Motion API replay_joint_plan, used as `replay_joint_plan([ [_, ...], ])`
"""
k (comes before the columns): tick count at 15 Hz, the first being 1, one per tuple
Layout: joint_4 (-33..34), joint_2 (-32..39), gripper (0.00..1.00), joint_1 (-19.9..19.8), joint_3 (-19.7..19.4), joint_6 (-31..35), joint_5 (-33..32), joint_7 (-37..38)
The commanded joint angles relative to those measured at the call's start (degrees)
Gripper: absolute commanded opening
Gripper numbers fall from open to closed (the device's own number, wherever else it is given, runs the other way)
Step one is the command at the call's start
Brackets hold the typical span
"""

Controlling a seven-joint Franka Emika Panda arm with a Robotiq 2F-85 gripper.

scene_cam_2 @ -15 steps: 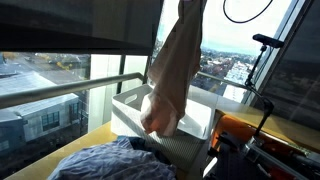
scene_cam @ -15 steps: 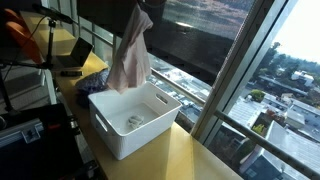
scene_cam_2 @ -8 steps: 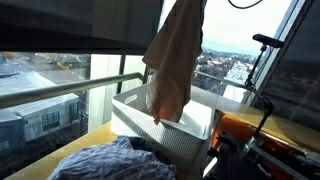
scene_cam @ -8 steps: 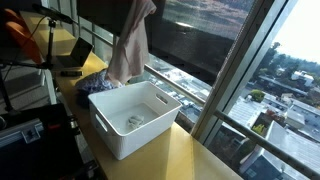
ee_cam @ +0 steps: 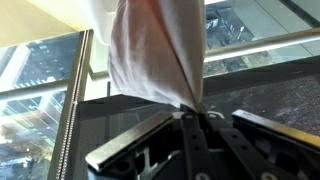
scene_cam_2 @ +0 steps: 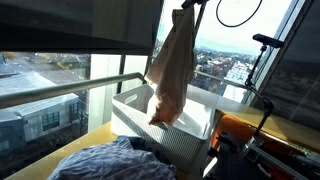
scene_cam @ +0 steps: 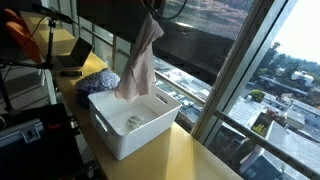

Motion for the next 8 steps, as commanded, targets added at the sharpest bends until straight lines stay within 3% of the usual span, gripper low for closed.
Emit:
replay_joint_plan([
  [1,0.7,2.1,0.01,-1.2,-1.3,0.9,1.3,-1.7],
  [8,2.1,2.0,0.01,-3.1,-3.1,-0.4,1.2,-2.5],
])
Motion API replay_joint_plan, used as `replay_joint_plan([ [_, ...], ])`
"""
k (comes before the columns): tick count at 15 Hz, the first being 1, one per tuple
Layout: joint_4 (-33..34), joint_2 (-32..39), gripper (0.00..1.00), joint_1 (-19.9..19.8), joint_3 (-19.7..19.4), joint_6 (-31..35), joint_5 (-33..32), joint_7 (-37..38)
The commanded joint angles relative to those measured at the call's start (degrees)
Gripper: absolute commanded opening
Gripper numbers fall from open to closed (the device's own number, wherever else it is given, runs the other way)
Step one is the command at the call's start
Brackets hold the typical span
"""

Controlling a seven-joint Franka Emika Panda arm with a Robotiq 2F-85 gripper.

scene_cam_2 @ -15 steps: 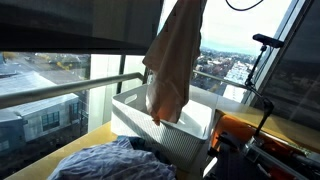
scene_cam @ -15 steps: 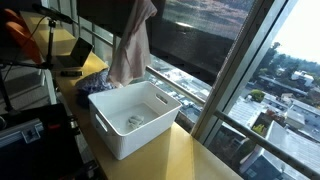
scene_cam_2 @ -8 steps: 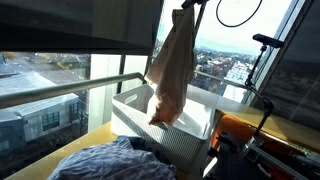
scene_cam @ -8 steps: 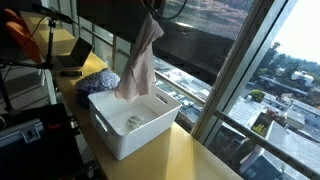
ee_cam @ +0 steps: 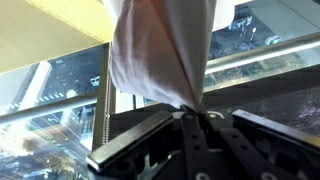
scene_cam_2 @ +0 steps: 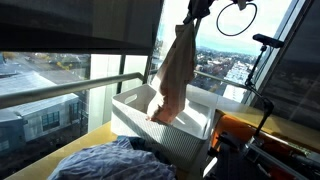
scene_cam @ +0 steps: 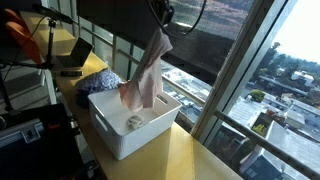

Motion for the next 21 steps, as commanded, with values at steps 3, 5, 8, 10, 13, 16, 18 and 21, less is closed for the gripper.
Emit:
replay_joint_plan([
  [3,3.2,-2.1,0.01,-0.4,-0.2,-0.6,0.5,-1.4],
  [5,3.2,-2.8,0.01,-0.2,0.0,-0.4,0.5,-1.4],
  [8,1.9,-3.1,0.01,0.3,0.8,0.3,0.2,-0.8],
  [10,0.7,-3.2,0.01,0.5,1.1,0.6,0.1,-0.9],
  [13,-1.8,-3.0,0.01,0.3,0.9,1.1,-0.4,-0.8],
  [16,-3.9,-3.3,0.36,0.2,0.9,0.6,0.0,-0.7],
  [18,-4.9,-4.1,0.51,1.0,1.7,0.4,0.4,-0.4],
  [21,-7.7,-3.5,0.72,4.9,6.4,1.6,-0.4,1.0],
])
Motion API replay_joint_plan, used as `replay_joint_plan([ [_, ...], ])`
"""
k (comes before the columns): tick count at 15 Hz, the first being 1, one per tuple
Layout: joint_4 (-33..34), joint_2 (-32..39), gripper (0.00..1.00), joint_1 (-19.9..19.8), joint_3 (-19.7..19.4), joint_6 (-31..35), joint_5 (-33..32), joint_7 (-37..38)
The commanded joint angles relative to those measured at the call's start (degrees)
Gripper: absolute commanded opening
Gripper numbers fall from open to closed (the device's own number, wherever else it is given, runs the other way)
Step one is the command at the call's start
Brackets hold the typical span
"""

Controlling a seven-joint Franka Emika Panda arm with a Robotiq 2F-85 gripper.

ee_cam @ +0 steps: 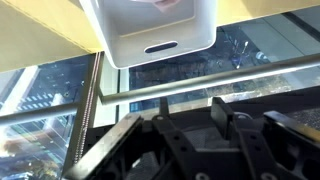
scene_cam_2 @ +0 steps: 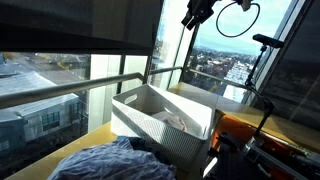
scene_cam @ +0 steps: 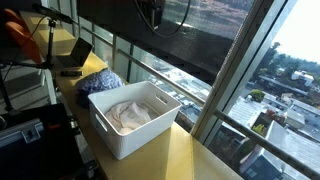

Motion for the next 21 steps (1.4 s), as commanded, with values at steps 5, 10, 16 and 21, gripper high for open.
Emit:
replay_joint_plan([
  [5,-5.3,7.2,1.00,8.9,10.3,5.2,-0.9,2.2],
  [10,-5.7,18.3,1.00,11.3,11.4,11.4,-2.2,-0.2],
  [16,1.0,32.8,1.00,12.6,10.9,13.1,-4.6,-2.1],
  [21,7.4,40.5,1.00,14.4,11.1,8.8,-4.4,-2.5],
])
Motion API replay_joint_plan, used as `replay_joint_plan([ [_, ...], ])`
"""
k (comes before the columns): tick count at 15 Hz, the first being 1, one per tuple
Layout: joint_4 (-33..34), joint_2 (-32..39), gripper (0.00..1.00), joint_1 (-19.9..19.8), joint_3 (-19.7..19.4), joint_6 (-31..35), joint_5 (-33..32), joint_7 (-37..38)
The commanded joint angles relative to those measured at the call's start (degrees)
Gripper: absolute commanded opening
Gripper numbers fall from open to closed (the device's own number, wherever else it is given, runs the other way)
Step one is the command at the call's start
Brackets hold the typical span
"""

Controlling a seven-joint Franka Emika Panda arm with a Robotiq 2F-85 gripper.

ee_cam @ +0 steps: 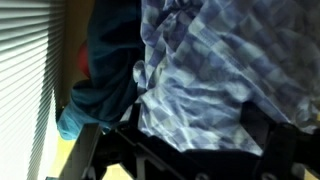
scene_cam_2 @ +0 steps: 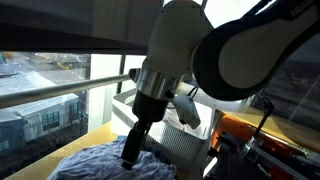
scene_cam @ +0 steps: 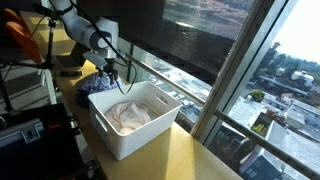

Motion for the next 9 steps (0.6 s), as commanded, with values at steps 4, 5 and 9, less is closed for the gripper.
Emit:
replay_joint_plan([
  [4,9.4,8.2,1.00,0.9,-0.7,-9.7,0.0,-2.4],
  [5,10.4,9.0,0.78,0.8,-1.0,-11.1,0.1,-2.6],
  [9,13.4,10.3,0.51,-0.6,-1.1,-15.9,1.0,-4.2],
])
